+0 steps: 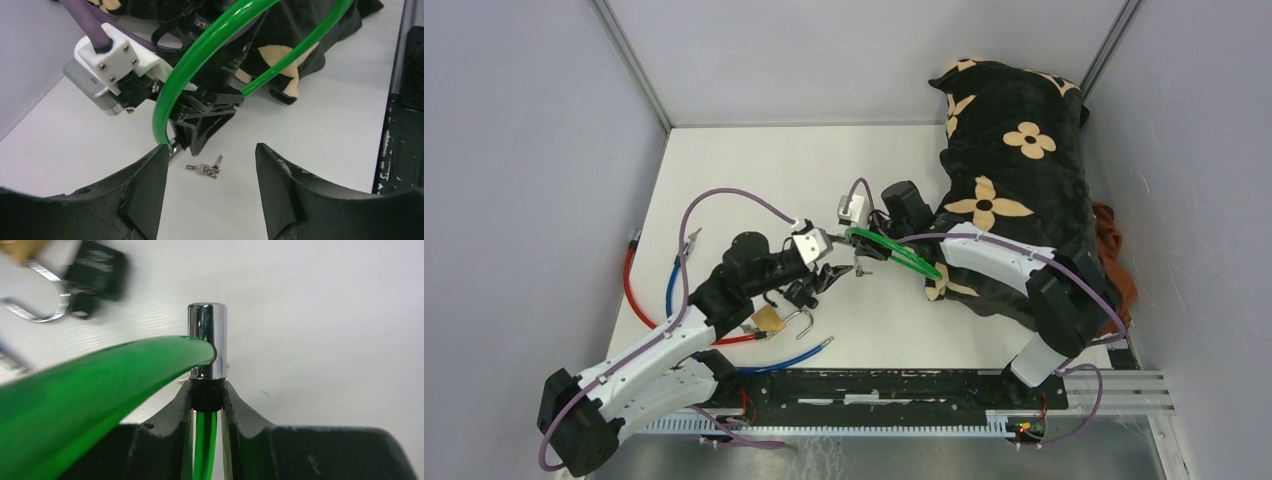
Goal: Lock with the key
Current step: Place the lock at the center of the board.
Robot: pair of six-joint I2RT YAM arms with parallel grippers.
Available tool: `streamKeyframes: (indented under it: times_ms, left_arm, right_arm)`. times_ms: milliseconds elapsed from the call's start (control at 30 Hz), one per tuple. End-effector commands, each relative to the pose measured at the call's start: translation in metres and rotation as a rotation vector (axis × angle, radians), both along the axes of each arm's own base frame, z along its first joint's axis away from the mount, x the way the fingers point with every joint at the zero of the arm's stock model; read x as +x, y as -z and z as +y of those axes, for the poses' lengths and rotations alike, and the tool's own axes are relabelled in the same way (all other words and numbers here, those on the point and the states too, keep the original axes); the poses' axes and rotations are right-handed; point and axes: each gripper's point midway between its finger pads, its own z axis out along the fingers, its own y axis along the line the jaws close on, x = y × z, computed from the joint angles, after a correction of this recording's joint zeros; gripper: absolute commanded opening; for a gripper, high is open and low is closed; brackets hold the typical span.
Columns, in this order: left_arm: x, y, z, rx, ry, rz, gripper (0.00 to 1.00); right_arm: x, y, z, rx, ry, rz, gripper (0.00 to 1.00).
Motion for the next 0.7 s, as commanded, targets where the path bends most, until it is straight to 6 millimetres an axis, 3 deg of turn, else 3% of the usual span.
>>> streamKeyframes:
  times_ms: [0,233,400,667]
  left_arm:
    - [0.01,-0.01,0.028,-0.034,-0.162,-0.023,0.71]
    - [0.028,0.011,0.079,-0.097,-0.414,0.062,0.75]
    - [0.042,0.009,0.108,-0.176,-0.541,0.058,0.76]
    - [0.043,0.015,0.125,-0.217,-0.612,0.061,0.81]
  right_arm:
    - [0.091,-0.019,-0.027,-0.092,0.387,-0.231,0.0]
    - [0.144,0.001,-0.064,-0.285,0.671,-0.415,0.0]
    - [0.153,0.029,-0.073,-0.498,0.671,-0.493,0.01]
    - [0.145,0.04,-0.09,-0.645,0.633,-0.546,0.38]
